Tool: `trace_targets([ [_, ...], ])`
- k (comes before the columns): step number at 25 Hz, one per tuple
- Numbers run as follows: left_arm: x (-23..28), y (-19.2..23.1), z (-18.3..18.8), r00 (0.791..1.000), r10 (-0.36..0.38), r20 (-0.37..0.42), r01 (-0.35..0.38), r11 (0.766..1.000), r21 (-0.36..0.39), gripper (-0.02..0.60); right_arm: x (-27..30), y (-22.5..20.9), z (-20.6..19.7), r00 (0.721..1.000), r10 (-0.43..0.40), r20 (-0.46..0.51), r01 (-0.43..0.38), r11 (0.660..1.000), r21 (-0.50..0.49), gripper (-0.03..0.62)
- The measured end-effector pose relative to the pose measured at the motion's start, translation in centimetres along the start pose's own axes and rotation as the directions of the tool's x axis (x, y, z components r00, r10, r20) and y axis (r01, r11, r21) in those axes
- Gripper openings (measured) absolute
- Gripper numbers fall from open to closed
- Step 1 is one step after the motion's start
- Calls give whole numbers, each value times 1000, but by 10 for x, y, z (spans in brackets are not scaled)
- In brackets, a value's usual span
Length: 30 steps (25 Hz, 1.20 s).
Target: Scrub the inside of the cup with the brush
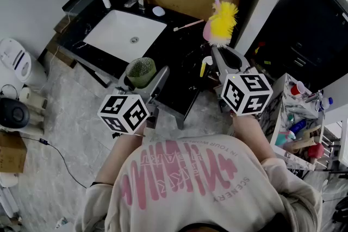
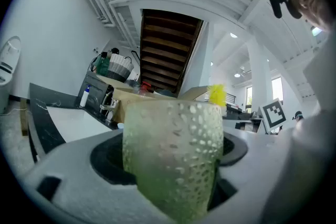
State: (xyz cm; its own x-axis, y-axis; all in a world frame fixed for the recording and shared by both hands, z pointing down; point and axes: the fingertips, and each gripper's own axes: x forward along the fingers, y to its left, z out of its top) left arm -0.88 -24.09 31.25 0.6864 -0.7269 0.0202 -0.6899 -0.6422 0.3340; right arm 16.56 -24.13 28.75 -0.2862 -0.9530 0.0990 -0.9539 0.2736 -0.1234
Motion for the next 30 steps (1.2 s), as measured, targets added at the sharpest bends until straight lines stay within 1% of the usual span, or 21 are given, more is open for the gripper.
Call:
trace_targets([
  [4, 1, 2, 0, 1000, 3, 0, -3, 1000, 8, 394, 2, 1, 0, 1000, 3, 1, -3, 1000, -3, 41],
  [8, 3, 4, -1, 1000, 9, -11, -9, 999, 53, 394, 3, 3, 0, 1000, 12, 2, -12, 1000, -10, 41],
  [11, 5, -3, -2, 999, -33, -32, 35, 995, 90, 394, 4, 6, 3, 1000, 30, 1, -30, 1000, 2, 41],
  [14, 9, -12, -3, 995, -69, -70, 78, 988, 135, 394, 4, 11, 8, 999, 52, 5, -52, 999, 7, 41],
  [17, 11, -22, -1, 989, -106, -100, 124, 971, 205, 394, 2, 22, 17, 996, 84, 11, -83, 996, -29, 41],
  [20, 11, -29, -1, 985, -121, -121, 150, 950, 274, 394, 0, 33, 25, 993, 119, 15, -118, 991, -65, 41],
  [21, 10, -31, -1, 983, -132, -131, 164, 946, 278, 394, 0, 36, 27, 992, 129, 12, -128, 989, -80, 41],
  [24, 9, -34, -4, 972, -162, -172, 202, 947, 248, 400, 0, 49, 30, 987, 162, -16, -163, 976, -143, 41],
  [26, 9, -30, -6, 970, -139, -199, 188, 948, 258, 399, 0, 55, 29, 983, 179, -46, -184, 963, -199, 41],
  [28, 9, -22, -10, 969, -94, -228, 161, 940, 300, 399, 2, 60, 24, 978, 188, -86, -204, 944, -259, 41],
  [30, 9, -16, -16, 964, -57, -260, 146, 930, 337, 399, 4, 65, 15, 970, 198, -139, -232, 921, -313, 41],
])
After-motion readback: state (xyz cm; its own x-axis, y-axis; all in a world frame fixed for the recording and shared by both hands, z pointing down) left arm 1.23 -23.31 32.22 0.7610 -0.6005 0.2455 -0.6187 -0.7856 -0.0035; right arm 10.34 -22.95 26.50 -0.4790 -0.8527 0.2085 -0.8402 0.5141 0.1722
